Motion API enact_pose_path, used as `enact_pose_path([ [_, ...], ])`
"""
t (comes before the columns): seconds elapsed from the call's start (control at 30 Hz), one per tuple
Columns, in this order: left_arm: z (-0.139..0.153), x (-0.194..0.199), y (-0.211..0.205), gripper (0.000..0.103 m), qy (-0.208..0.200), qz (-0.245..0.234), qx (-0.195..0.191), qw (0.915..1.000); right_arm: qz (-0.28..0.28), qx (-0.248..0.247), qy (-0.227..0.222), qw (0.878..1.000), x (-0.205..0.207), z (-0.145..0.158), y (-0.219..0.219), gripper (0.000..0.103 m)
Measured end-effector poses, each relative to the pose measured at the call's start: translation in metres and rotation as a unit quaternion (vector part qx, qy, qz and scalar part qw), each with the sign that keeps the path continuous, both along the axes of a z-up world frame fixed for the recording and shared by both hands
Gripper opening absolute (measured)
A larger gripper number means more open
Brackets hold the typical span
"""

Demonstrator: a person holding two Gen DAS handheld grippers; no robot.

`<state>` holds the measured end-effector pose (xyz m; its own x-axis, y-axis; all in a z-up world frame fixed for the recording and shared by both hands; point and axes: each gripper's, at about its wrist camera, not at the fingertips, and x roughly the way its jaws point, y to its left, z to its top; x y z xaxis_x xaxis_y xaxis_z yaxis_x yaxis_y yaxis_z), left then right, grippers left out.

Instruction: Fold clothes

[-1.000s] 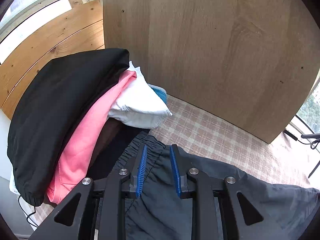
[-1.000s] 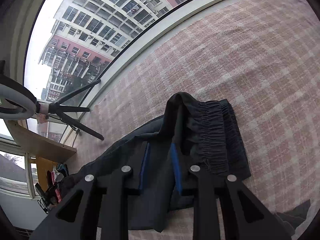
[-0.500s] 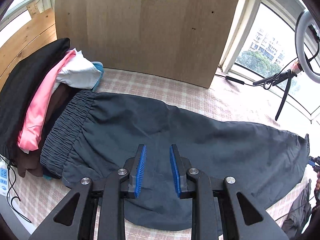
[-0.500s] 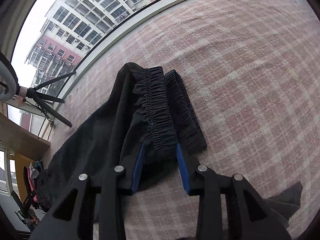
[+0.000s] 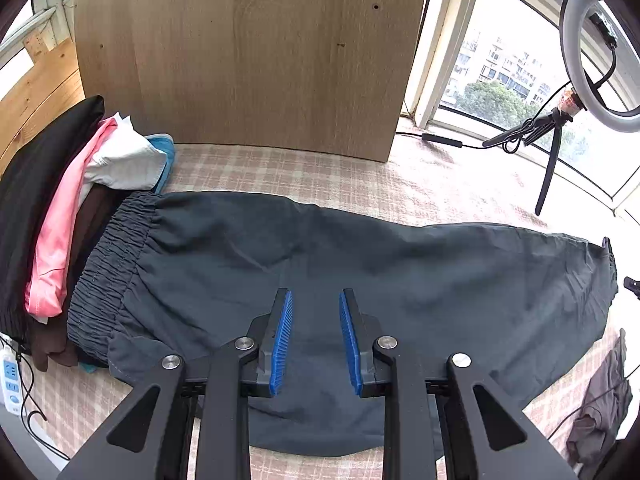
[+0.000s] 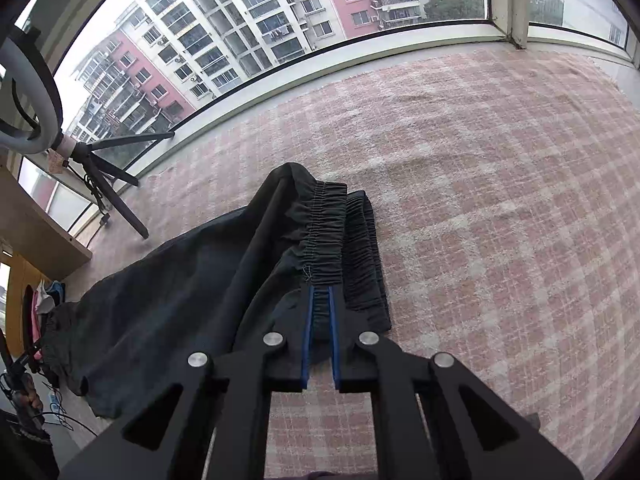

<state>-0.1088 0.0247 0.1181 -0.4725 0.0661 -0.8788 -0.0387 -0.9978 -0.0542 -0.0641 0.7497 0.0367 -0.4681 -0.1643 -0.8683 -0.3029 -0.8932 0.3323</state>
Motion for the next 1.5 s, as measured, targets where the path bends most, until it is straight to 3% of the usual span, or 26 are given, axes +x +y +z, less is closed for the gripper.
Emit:
enact_pose_path([
  [0.07, -0.002, -0.001, 0.002, 0.023, -0.004, -0.003, 0.001, 1.0000, 0.008, -0.017, -0.011, 1.000, -0.002, -0.012, -0.003, 0.040],
  [0.17, -0.006, -0.003, 0.004, 0.023, -0.014, -0.006, 0.003, 0.9999, 0.015, -0.005, -0.021, 1.000, -0.007, -0.026, -0.010, 0.040],
  [0.23, -0.008, -0.004, 0.004, 0.023, -0.020, -0.007, 0.006, 0.9998, 0.021, -0.007, -0.010, 1.000, -0.008, -0.027, -0.014, 0.028],
  [0.27, -0.008, -0.005, 0.004, 0.023, -0.020, -0.007, 0.004, 0.9998, 0.027, 0.004, -0.013, 1.000, -0.008, -0.024, -0.016, 0.005],
  [0.33, -0.008, -0.005, 0.004, 0.023, -0.020, -0.007, 0.003, 0.9998, 0.032, 0.035, -0.027, 0.999, -0.010, -0.018, -0.013, 0.004],
  [0.57, -0.011, -0.009, 0.013, 0.023, -0.023, -0.030, 0.002, 0.9993, 0.050, 0.140, -0.076, 0.986, -0.014, 0.005, -0.002, 0.007],
  [0.67, -0.012, -0.009, 0.023, 0.023, -0.022, -0.051, -0.002, 0.9984, 0.058, 0.179, -0.091, 0.978, -0.015, 0.016, 0.002, 0.022],
  [0.87, -0.016, -0.010, 0.032, 0.023, -0.024, -0.084, 0.002, 0.9961, 0.090, 0.088, 0.027, 0.992, -0.016, 0.049, -0.037, 0.022],
  [1.0, -0.020, -0.010, 0.028, 0.024, -0.030, -0.089, 0.016, 0.9954, 0.174, 0.072, 0.054, 0.981, -0.032, 0.051, -0.109, 0.022],
  [1.1, -0.025, -0.002, 0.018, 0.024, -0.036, -0.086, 0.030, 0.9952, 0.226, 0.023, 0.059, 0.972, -0.045, 0.041, -0.162, 0.022],
  [1.37, -0.031, 0.042, 0.000, 0.024, -0.061, -0.112, 0.036, 0.9911, 0.342, -0.014, 0.059, 0.938, -0.095, 0.008, -0.305, 0.022],
  [1.5, -0.033, 0.070, -0.015, 0.025, -0.073, -0.107, 0.058, 0.9899, 0.410, -0.011, 0.046, 0.911, -0.120, -0.003, -0.377, 0.022],
])
